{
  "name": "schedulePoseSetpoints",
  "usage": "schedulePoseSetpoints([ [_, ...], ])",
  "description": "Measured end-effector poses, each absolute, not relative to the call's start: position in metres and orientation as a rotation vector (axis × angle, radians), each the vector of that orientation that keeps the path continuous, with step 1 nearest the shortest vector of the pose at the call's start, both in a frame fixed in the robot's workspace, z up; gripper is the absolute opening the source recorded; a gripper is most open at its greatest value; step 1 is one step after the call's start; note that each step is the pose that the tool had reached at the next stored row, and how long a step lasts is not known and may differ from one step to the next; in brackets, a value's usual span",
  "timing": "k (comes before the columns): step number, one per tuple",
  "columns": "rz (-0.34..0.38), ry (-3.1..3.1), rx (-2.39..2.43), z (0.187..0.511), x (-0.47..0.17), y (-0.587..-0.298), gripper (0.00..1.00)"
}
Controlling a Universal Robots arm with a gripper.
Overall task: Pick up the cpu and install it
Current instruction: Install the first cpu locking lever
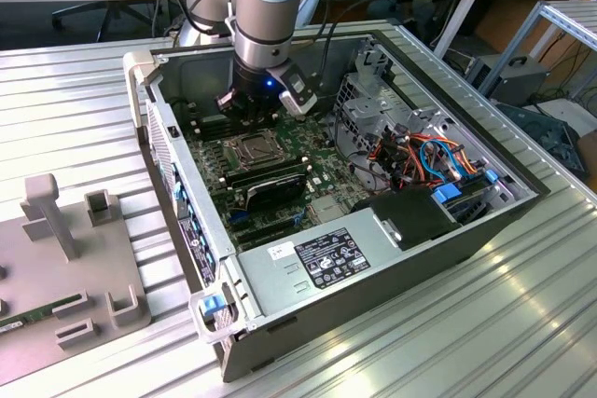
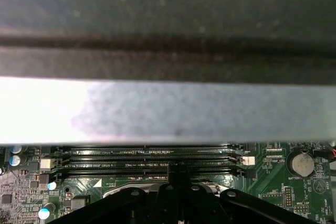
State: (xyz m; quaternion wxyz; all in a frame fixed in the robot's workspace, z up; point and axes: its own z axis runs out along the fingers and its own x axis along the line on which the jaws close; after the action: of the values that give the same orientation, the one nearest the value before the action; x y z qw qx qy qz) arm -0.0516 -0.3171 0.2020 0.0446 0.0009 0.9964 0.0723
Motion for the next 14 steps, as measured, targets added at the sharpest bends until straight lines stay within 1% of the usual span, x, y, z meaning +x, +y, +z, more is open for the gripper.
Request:
schedulePoseSetpoints([
  [14,0.221,3.044,0.003,0.1991,-0.0515,-0.3171,0.11],
])
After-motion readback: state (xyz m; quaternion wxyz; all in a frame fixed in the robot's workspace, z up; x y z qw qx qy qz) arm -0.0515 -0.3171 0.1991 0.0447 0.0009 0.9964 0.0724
